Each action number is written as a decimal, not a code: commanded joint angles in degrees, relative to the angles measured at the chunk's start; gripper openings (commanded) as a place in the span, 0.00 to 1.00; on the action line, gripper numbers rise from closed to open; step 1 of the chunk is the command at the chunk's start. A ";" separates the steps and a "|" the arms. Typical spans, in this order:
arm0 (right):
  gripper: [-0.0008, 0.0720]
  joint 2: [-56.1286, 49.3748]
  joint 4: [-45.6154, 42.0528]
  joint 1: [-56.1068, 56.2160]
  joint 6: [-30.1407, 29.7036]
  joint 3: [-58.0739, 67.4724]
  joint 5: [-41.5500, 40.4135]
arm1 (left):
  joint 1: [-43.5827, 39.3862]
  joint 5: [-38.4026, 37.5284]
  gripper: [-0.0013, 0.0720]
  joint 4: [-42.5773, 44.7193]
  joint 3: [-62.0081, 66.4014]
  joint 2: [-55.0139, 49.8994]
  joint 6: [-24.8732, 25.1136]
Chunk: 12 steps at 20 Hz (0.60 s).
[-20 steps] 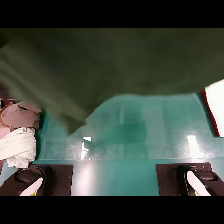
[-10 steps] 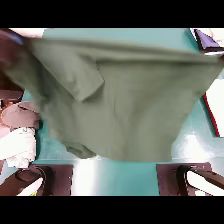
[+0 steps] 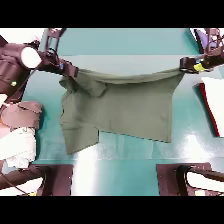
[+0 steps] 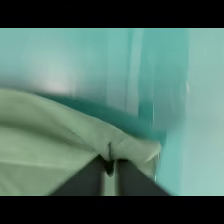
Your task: Fold the shirts.
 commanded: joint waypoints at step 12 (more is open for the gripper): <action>0.54 8.35 0.59 1.16 -1.68 0.07 7.08 | 18.27 -19.34 0.61 -5.75 -21.51 12.48 -1.31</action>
